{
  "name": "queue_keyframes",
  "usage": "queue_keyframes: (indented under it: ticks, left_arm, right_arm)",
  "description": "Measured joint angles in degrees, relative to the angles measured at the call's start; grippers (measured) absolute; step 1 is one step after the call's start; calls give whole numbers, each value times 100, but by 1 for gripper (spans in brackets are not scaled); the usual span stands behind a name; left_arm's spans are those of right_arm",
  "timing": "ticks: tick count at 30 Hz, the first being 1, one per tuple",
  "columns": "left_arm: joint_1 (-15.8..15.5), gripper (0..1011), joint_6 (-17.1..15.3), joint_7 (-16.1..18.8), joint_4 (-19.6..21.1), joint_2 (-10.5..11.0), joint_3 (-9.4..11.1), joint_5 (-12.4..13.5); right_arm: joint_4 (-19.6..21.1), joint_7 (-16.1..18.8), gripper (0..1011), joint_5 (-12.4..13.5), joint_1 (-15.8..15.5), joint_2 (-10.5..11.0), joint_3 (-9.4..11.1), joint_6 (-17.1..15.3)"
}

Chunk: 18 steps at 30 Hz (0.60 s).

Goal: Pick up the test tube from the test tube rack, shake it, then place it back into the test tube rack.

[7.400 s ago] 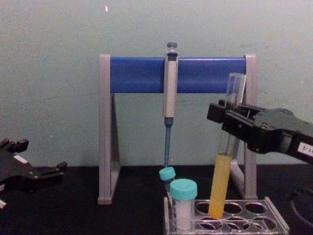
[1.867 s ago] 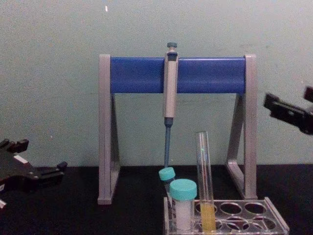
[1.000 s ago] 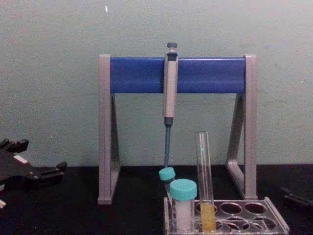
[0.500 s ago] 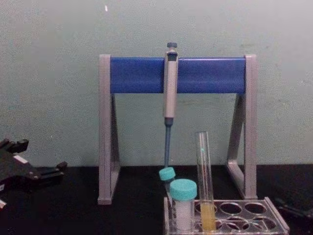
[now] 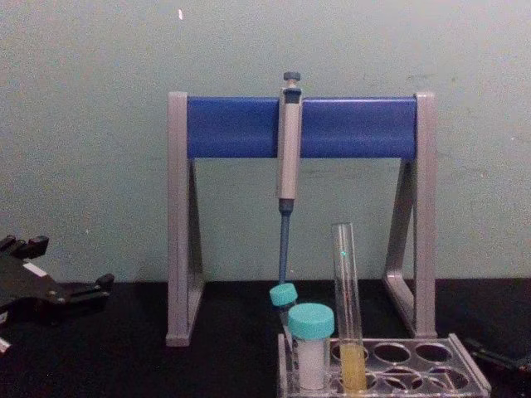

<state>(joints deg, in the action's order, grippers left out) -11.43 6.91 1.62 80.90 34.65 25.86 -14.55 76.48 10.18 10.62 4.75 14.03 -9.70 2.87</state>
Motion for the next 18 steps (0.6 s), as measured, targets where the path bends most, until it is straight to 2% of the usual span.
queue_keyframes:
  ticks: [18]
  left_arm:
    - [0,1001,0,0,0,0,0,0]
  right_arm:
    - [10,-9,1000,5,0,8,-7,5]
